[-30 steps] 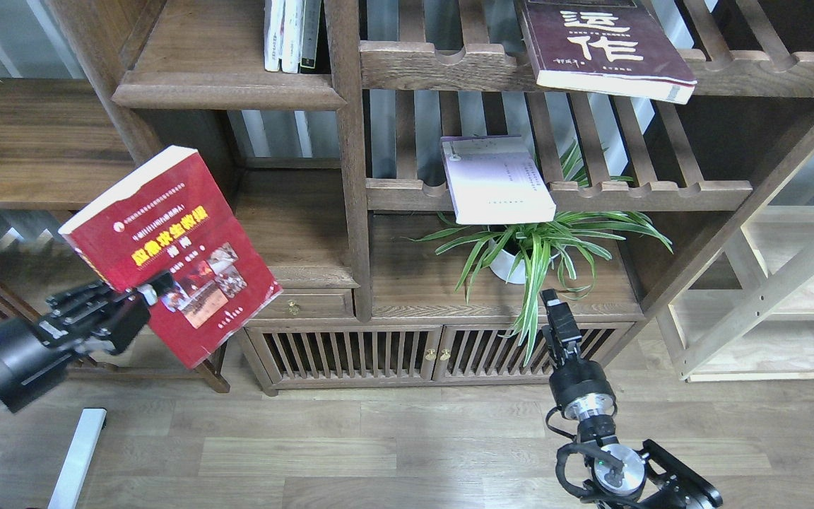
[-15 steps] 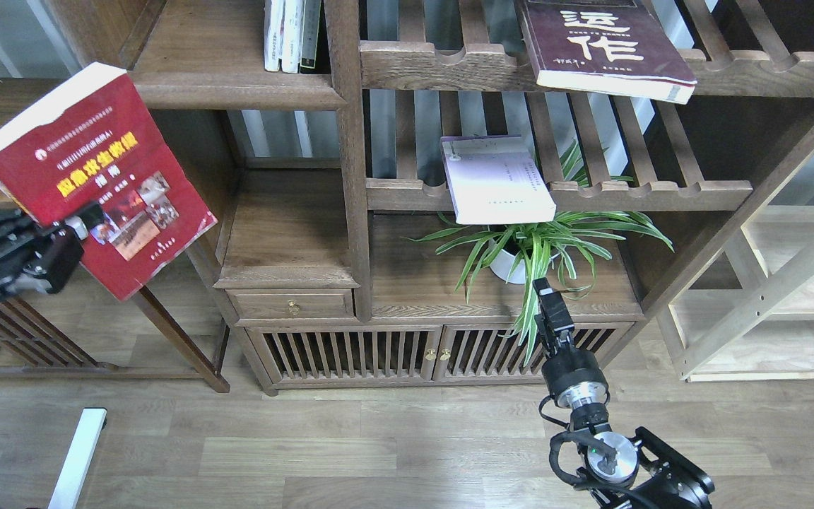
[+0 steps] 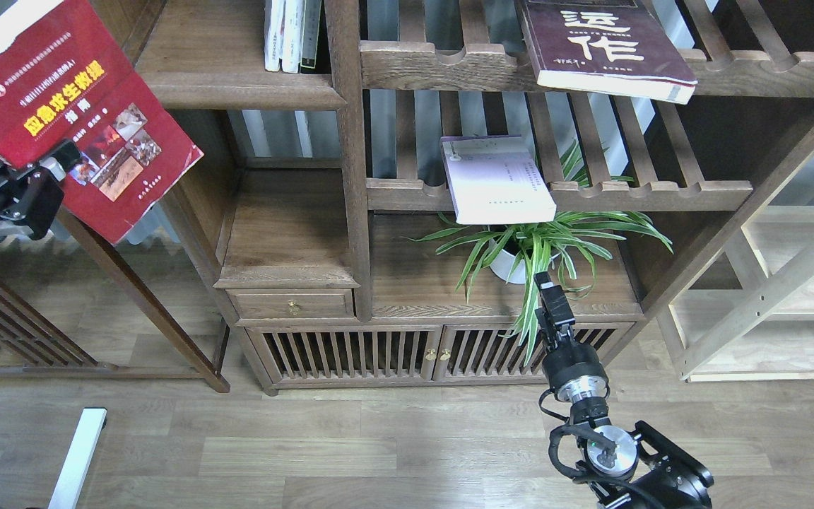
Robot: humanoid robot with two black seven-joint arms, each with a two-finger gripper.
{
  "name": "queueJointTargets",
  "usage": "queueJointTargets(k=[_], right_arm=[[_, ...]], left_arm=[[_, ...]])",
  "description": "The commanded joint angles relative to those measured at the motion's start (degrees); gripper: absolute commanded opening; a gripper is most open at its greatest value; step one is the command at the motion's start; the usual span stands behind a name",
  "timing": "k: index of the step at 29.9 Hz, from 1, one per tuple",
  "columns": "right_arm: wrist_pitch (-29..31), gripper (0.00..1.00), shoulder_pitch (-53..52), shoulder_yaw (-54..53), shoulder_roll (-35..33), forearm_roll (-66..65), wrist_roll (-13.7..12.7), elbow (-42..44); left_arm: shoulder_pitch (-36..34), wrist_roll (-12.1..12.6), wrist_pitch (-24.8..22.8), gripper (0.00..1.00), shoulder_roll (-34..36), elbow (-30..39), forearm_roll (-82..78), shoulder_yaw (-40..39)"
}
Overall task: Organize books on shelf
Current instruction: 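Lift the red book with the left gripper up to the upper shelf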
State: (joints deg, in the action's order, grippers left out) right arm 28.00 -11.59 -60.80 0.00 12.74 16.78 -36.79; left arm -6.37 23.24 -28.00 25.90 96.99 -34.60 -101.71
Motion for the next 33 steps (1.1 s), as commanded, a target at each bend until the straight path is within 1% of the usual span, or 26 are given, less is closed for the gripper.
queueJointTargets(k=[1, 8, 13, 16, 23, 29, 33], right_arm=[[0.0, 1.0, 0.1, 0.0, 0.0, 0.0, 0.0, 0.0], [0.0, 1.0, 0.0, 0.0, 0.0, 0.3, 0.0, 0.0], [0.0, 1.0, 0.1, 0.1, 0.0, 0.4, 0.0, 0.0], [0.0, 1.0, 0.2, 0.0, 0.0, 0.4, 0.0, 0.0], [0.0, 1.0, 0.2, 0.0, 0.0, 0.4, 0.0, 0.0], [0.0, 1.0, 0.2, 0.0, 0.0, 0.4, 0.0, -0.1], [0.0, 1.0, 0.3, 0.0, 0.0, 0.4, 0.0, -0.1]], left_arm=[[-0.7, 1.1, 0.0, 0.05, 0.2, -0.3, 0.0, -0.2], [-4.0, 1.9, 0.0, 0.05, 0.6, -1.6, -0.1, -0.2], [-6.5, 3.3, 0.0, 0.05, 0.6, -2.6, -0.1, 0.0], [-8.1, 4.8, 0.0, 0.05, 0.6, -3.8, 0.0, 0.2], [-11.9, 4.8, 0.0, 0.06, 0.6, -5.1, 0.6, 0.9], [-16.7, 4.8, 0.0, 0.06, 0.6, -8.5, 0.6, 1.2], [-20.5, 4.8, 0.0, 0.06, 0.7, -10.8, 0.6, 3.1]])
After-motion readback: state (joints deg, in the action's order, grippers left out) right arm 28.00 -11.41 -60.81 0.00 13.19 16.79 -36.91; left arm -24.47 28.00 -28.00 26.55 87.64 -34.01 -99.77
